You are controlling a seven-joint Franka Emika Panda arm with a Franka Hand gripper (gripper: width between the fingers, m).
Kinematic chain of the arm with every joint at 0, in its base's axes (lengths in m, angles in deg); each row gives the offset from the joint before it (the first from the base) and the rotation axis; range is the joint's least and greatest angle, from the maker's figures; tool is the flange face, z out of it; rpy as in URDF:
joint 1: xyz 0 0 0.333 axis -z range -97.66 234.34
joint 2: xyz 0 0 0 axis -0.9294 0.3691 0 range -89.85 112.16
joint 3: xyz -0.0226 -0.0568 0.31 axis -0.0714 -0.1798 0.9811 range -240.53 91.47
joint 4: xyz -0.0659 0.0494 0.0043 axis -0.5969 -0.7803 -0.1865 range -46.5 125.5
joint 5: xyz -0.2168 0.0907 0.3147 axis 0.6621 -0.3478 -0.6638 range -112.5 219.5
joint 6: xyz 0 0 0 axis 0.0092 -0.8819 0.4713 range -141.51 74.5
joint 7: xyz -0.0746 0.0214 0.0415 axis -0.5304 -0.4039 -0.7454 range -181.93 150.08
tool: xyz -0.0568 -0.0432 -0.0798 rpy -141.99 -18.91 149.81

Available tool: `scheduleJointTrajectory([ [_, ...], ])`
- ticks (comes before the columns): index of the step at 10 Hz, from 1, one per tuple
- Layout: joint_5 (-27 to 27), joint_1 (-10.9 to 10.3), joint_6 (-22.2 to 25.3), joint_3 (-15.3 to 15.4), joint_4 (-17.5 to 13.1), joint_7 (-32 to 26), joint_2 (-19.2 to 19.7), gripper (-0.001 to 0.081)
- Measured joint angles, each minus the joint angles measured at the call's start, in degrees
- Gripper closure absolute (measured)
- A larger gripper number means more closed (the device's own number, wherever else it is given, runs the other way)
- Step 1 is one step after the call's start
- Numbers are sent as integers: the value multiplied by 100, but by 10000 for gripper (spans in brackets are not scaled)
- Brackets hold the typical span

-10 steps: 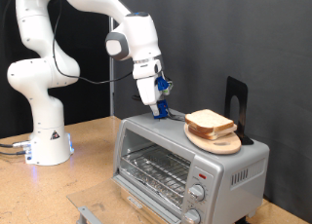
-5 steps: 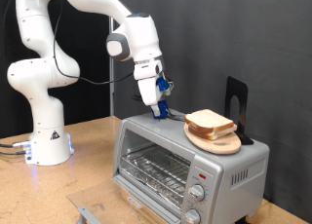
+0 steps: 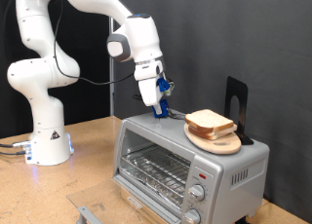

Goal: Make a piece of toast with the oven

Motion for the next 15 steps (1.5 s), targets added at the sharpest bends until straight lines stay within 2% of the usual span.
scheduleJointTrajectory([
  [4, -52, -4, -22, 9, -24, 32, 27, 425],
  [7, -550, -138, -22, -136, -58, -330, -146, 425],
  [8, -678, -178, 57, -217, -84, -439, -285, 424],
  [10, -702, -181, 648, -368, -201, -467, -569, 424],
  [11, -702, -179, 587, -353, -176, -467, -553, 424],
  [13, -1107, -191, 298, -433, -77, -517, -621, 424],
  [15, -1399, -190, 333, -783, 102, -764, -924, 424],
])
